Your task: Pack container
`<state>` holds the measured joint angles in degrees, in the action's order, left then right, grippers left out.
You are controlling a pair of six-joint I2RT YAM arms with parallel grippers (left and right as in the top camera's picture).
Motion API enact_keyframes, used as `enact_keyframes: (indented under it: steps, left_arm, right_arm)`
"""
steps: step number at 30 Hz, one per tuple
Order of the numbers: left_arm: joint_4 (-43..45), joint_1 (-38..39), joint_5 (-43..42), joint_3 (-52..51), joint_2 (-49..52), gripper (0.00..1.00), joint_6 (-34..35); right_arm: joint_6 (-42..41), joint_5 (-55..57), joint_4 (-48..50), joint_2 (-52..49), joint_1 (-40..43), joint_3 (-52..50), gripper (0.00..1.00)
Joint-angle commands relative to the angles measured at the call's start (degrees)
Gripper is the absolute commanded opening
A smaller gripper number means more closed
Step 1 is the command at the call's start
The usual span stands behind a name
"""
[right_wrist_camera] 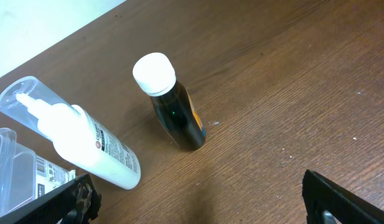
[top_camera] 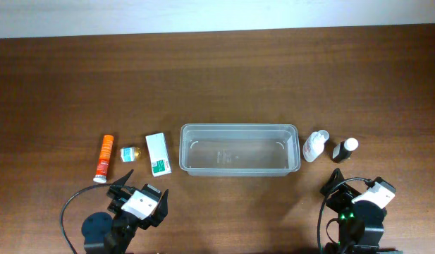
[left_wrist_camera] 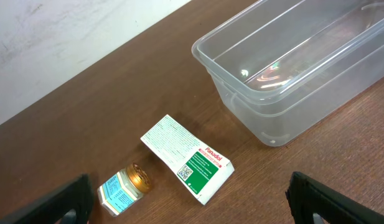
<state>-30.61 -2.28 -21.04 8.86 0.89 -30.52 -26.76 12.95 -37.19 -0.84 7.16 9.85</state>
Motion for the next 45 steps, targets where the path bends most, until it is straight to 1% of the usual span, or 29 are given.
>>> enact_keyframes:
  steps: [1, 3, 7, 9, 12, 15, 17, 20, 22, 25, 27, 28, 31, 33, 37, 39, 42, 45]
  left_arm:
    - [0.0, -0.2, -0.6, -0.3, -0.5, 1.00, 0.3]
    - [0.0, -0.2, -0.6, -0.3, -0.5, 1.00, 0.3]
    - [0.0, -0.2, -0.6, -0.3, -0.5, 1.00, 0.3]
    - [0.0, -0.2, -0.6, -0.3, -0.5, 1.00, 0.3]
    - [0.0, -0.2, -0.6, -0.3, -0.5, 1.00, 0.3]
    - [0.0, -0.2, -0.6, -0.3, -0.5, 1.00, 0.3]
    - [0.0, -0.2, -0.6, -0.3, -0.5, 1.00, 0.3]
    - [0.0, -0.2, -0.6, -0.3, -0.5, 1.00, 0.3]
    - [0.0, -0.2, -0.6, -0.3, -0.5, 1.00, 0.3]
    - [0.0, -0.2, -0.6, -0.3, -0.5, 1.00, 0.3]
    - [0.0, -0.2, -0.6, -0.3, -0.5, 1.00, 0.3]
    - [0.0, -0.2, -0.6, -0.3, -0.5, 1.00, 0.3]
    - [0.0, -0.2, -0.6, -0.3, -0.5, 1.00, 0.3]
    - [0.0, -0.2, -0.6, -0.3, -0.5, 1.00, 0.3]
    - [0.0, -0.2, -0.6, -0.3, -0.5, 1.00, 0.3]
    - [0.0, -0.2, -0.6, -0.3, -0.5, 1.00, 0.3]
    - [0.0, -0.2, -0.6, -0.3, -0.5, 1.00, 0.3]
    - [0.0, -0.2, -0.6, -0.3, -0.5, 1.00, 0.3]
  right_arm:
    - [0.3, -1.2, 0.2, 0.6, 0.4, -0.5, 0.98]
    - [0.2, -2.7, 0.5, 0.6, 0.4, -0.5, 0.98]
    - [2.1, -10.9, 3.3, 0.5, 0.4, 1.6, 0.99]
    - [4.2, -13.9, 5.4, -0.6, 0.3, 4.7, 0.98]
    - [7.2, -15.2, 5.4, -5.2, 0.4, 12.3, 0.98]
    - [10.3, -15.6, 1.4, -14.2, 0.4, 22.8, 0.98]
    - [12.2, -15.6, -3.9, -22.2, 0.4, 31.2, 0.98]
    - [14.5, -15.6, -15.8, -36.5, 0.3, 46.1, 0.98]
    - [14.5, -15.6, -23.3, -45.0, 0.4, 54.6, 0.98]
    - [14.4, -16.4, -29.9, -55.9, 0.4, 64.2, 0.98]
    - [16.1, -18.9, -30.8, -61.0, 0.3, 67.4, 0.98]
    - [17.7, -20.7, -30.8, -63.8, 0.3, 68.7, 0.98]
    - [18.0, -22.4, -30.8, -71.3, -0.5, 70.9, 1.00]
    - [17.9, -22.4, -30.7, -75.2, -1.4, 70.9, 0.97]
    - [17.9, -22.1, -30.6, -83.5, -3.2, 70.9, 0.85]
    - [17.7, -21.7, -30.3, -87.1, -3.5, 70.9, 0.82]
    - [17.7, -21.6, -30.2, -91.1, -3.6, 70.9, 0.71]
    - [17.7, -21.3, -31.3, -93.2, -3.8, 70.8, 0.68]
